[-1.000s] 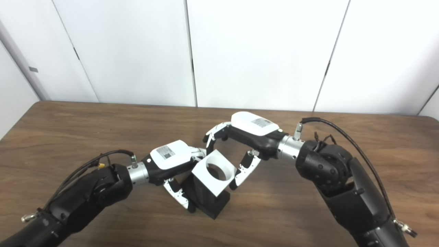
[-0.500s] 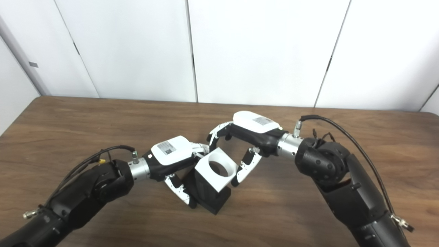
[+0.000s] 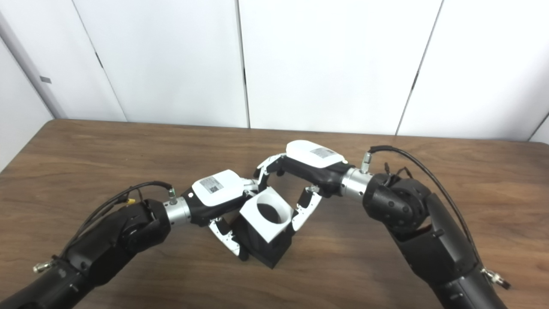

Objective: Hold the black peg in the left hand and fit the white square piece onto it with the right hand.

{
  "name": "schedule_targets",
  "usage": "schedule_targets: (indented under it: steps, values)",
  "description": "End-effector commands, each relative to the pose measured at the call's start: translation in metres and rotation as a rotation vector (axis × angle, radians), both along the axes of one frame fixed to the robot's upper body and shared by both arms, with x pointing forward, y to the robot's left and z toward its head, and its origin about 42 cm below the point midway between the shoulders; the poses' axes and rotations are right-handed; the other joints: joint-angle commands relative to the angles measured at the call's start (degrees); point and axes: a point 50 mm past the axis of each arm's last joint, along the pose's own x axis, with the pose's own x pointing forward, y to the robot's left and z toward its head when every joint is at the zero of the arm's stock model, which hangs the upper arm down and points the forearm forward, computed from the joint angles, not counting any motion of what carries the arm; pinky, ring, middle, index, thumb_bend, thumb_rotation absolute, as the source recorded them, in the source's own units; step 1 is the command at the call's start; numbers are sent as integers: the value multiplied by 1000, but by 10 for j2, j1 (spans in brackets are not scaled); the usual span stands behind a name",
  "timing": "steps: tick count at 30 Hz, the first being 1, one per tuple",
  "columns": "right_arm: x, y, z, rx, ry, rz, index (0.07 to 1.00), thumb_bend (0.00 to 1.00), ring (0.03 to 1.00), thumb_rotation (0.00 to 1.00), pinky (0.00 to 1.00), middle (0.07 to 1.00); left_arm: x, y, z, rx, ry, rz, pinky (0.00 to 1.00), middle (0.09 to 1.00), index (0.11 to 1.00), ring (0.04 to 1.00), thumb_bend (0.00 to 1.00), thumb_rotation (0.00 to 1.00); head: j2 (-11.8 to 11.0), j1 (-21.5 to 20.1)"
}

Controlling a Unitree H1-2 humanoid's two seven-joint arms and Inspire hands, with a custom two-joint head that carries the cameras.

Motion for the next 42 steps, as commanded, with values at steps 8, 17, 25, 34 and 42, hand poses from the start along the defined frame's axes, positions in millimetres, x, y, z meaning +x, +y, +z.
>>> schedule_targets:
  steps: [8,17,25,34,42]
  values:
    - [-4,21,21,7,-84,103,480,517,810,141,705,772,-10,-10,-23,128,43,-37,752,893,494,886,519,83,2,2]
    - [-5,27,21,-60,-101,140,481,517,807,140,705,763,-11,-12,-23,141,42,-41,744,890,494,875,519,83,6,3]
    - [-8,21,19,-143,-84,144,479,516,817,140,723,766,-12,-12,-26,133,59,-41,752,894,494,891,519,84,8,2]
    - [-5,12,19,-250,-62,91,492,511,818,165,752,778,-10,-9,-24,124,61,-38,745,891,493,886,519,83,9,0]
    - [-4,6,20,-285,-59,62,658,822,812,464,741,796,-9,-7,-22,131,59,-35,745,887,493,873,519,83,10,-1]
